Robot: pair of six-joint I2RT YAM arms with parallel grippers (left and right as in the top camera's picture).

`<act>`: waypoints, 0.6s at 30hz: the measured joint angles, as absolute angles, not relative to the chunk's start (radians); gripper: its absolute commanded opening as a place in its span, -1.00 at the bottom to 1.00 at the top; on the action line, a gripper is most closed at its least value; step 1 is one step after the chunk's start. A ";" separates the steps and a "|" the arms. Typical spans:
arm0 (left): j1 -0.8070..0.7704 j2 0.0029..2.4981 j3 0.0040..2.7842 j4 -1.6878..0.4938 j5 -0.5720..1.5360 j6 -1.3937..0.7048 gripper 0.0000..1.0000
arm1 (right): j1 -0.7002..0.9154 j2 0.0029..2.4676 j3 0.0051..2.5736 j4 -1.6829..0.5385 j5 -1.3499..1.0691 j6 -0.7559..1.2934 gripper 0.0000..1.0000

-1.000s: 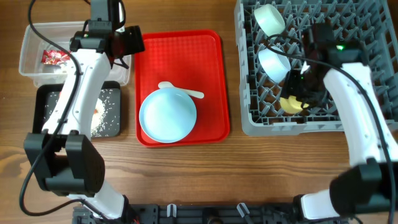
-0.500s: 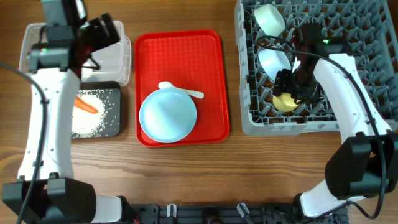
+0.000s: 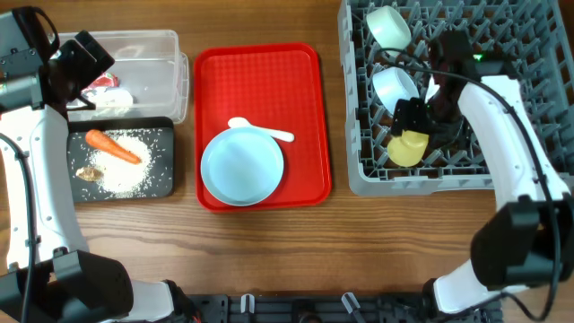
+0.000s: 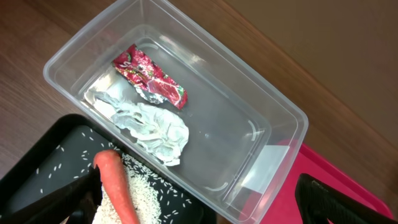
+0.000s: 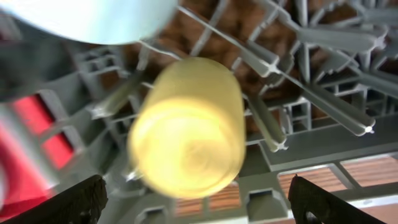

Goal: Sort waste into correct bins and load items into the dishwasher rack
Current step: 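Lower the yellow cup into the rack with the right gripper and release, then reach the right gripper to the light-blue plate on the red tray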

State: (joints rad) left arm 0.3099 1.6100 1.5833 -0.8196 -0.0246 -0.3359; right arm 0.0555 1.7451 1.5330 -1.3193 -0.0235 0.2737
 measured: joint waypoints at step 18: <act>0.310 1.610 1.583 -0.820 -0.017 -0.339 1.00 | 0.559 1.702 1.638 -1.201 -0.149 0.129 0.81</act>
State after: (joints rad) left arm 0.3099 1.6100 1.5833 -0.8200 -0.0174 -0.3393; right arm 0.5594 1.7016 1.6382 -1.2011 -0.1486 0.1291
